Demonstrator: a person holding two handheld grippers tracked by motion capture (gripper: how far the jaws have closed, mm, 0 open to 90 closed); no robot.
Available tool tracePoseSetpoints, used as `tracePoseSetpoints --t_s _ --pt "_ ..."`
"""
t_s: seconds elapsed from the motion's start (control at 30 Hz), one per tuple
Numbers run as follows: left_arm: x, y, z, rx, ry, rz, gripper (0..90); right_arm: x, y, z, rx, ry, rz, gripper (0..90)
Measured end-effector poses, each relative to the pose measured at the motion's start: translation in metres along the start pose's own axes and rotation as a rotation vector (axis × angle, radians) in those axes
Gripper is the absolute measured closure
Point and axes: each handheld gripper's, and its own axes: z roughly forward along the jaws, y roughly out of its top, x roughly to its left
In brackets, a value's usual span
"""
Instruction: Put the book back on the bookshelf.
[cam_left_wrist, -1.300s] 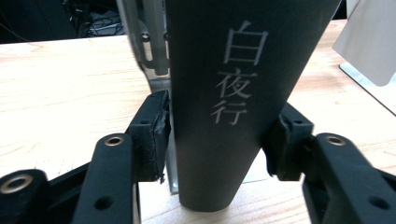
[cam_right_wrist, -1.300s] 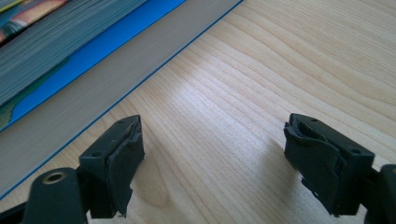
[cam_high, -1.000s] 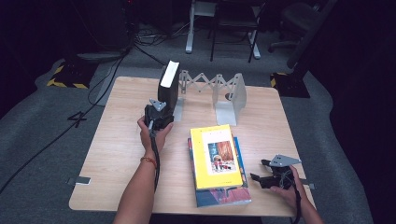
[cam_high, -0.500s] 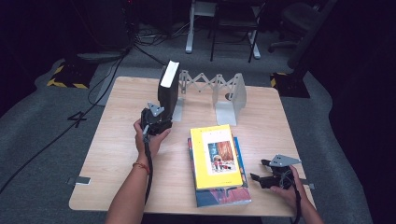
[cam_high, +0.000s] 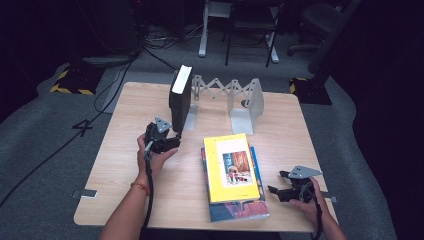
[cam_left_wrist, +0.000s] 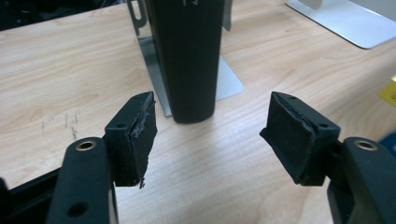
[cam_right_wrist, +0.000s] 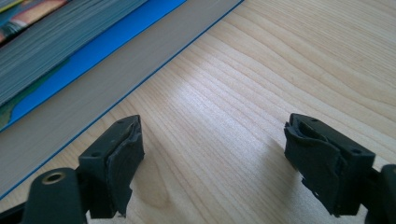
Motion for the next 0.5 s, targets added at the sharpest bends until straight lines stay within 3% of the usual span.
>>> tracePoseSetpoints --t_s 0.5 --pt "-0.018 -0.020 -0.015 0.056 -0.092 0.147 30.7 0.000 0.000 0.000 0.000 0.000 0.000 19.8"
